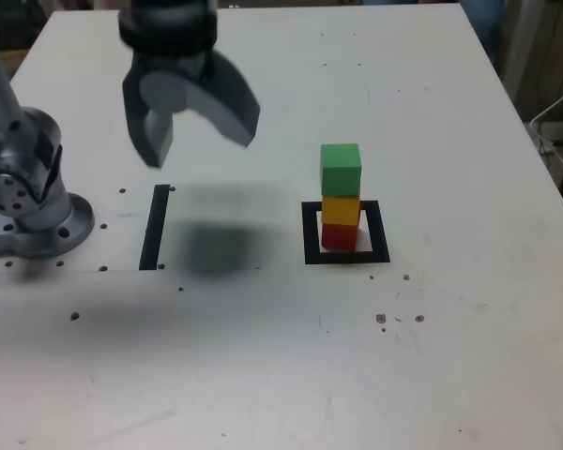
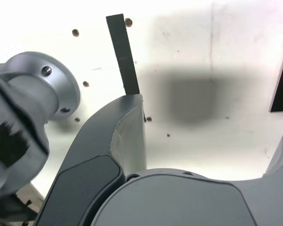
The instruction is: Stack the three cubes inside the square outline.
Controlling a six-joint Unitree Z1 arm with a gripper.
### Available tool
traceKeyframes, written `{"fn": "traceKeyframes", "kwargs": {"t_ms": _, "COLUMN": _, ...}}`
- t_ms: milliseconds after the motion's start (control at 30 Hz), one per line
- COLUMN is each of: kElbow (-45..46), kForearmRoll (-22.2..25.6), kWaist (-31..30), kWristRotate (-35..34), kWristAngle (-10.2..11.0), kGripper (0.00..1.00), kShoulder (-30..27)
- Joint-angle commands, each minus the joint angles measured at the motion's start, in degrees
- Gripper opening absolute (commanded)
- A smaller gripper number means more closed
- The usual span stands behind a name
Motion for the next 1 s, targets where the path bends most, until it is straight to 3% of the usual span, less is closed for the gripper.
{"fn": "traceKeyframes", "kwargs": {"t_ms": 0, "kElbow": 4.43, "kForearmRoll": -3.09, "kWaist": 0.05, "kWristRotate": -0.12, "kWristAngle": -0.05, "kGripper": 0.99, "kShoulder": -0.27}}
{"fn": "traceKeyframes", "kwargs": {"t_ms": 267, "kElbow": 11.83, "kForearmRoll": -10.59, "kWaist": -0.15, "kWristRotate": -0.76, "kWristAngle": -0.73, "kGripper": 0.99, "kShoulder": -0.33}}
{"fn": "traceKeyframes", "kwargs": {"t_ms": 567, "kElbow": 14.06, "kForearmRoll": -12.95, "kWaist": -0.21, "kWristRotate": -2.26, "kWristAngle": -1.17, "kGripper": 0.99, "kShoulder": -0.31}}
{"fn": "traceKeyframes", "kwargs": {"t_ms": 633, "kElbow": 14.2, "kForearmRoll": -13.57, "kWaist": -0.21, "kWristRotate": -2.37, "kWristAngle": -0.42, "kGripper": 0.99, "kShoulder": -0.34}}
{"fn": "traceKeyframes", "kwargs": {"t_ms": 967, "kElbow": 14.22, "kForearmRoll": -15.62, "kWaist": -0.21, "kWristRotate": -2.43, "kWristAngle": 7.18, "kGripper": 0.99, "kShoulder": -0.26}}
